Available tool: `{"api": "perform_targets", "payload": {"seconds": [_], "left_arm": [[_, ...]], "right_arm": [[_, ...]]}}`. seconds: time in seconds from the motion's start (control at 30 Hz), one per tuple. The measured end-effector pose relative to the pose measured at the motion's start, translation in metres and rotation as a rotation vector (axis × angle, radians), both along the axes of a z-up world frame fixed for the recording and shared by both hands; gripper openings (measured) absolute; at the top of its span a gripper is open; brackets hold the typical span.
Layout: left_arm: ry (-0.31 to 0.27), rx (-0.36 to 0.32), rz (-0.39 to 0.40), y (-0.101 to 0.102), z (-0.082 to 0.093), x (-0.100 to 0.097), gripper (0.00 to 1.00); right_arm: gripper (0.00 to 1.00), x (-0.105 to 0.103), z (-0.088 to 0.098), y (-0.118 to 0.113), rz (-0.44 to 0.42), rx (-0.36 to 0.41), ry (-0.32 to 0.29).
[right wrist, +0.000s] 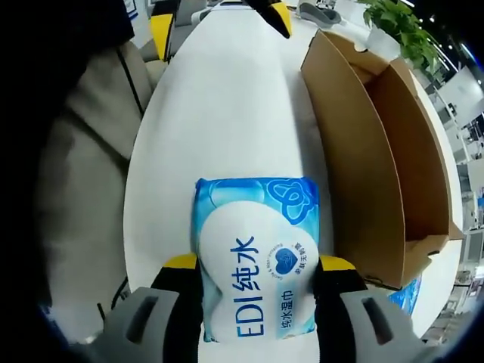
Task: Operate the shoe box by opening the lid, removing the specified soft item, and placing it in the target area until the item is outside and the box remains undamaged.
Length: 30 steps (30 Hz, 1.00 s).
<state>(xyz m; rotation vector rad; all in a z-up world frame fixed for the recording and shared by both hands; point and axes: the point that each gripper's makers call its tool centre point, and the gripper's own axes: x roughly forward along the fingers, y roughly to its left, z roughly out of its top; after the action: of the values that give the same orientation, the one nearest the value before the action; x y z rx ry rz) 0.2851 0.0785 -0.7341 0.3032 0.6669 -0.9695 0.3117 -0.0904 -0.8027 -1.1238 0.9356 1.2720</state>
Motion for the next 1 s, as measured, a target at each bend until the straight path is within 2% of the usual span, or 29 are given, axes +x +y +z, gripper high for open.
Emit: {"api": "perform_targets", "payload": {"seconds": [0.07, 0.2, 0.37, 0.57, 1.0], "left_arm": [[-0.016, 0.000, -0.005, -0.001, 0.003, 0.001, 0.73], [-0.020, -0.005, 0.000, 0.000, 0.004, 0.003, 0.76], [0.002, -0.011, 0.005, 0.000, 0.001, 0.003, 0.78], [0.002, -0.011, 0.017, -0.001, 0.001, 0.005, 0.78], [-0.008, 0.004, 0.033, 0.008, 0.001, 0.009, 0.76]], "right_arm": [[0.56, 0.001, 0.000, -0.002, 0.000, -0.003, 0.000], [0.56, 0.002, 0.000, -0.010, -0.007, -0.005, -0.002], [0.56, 0.004, -0.001, -0.022, -0.012, -0.022, -0.004], [0.56, 0.005, 0.000, -0.035, -0.007, -0.029, -0.008], [0.56, 0.008, 0.001, -0.059, -0.053, -0.032, -0.011]]}}
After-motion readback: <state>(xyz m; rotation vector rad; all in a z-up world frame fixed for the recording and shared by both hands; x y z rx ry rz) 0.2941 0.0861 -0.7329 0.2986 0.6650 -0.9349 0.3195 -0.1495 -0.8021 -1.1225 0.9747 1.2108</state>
